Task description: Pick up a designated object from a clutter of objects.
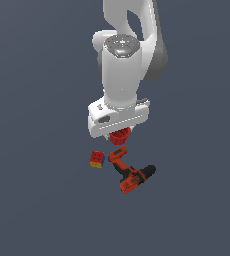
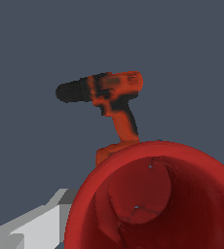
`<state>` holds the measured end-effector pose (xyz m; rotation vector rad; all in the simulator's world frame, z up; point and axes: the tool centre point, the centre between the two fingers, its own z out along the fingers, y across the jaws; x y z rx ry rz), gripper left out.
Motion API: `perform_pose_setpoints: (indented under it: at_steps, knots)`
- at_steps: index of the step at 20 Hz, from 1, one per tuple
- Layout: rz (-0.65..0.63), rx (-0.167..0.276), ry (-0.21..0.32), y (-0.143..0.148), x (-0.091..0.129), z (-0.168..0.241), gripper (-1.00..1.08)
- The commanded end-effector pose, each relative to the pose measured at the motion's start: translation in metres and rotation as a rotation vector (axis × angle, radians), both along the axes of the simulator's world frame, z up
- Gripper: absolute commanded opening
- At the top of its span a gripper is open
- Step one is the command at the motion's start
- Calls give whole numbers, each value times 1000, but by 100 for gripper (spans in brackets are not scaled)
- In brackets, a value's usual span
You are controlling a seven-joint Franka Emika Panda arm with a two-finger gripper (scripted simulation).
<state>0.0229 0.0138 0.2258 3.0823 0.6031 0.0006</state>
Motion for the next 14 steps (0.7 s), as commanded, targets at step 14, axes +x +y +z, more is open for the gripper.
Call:
perform_pose_setpoints:
  at_steps: [14]
  knots:
    - [0,0,0,30,49,135,-100]
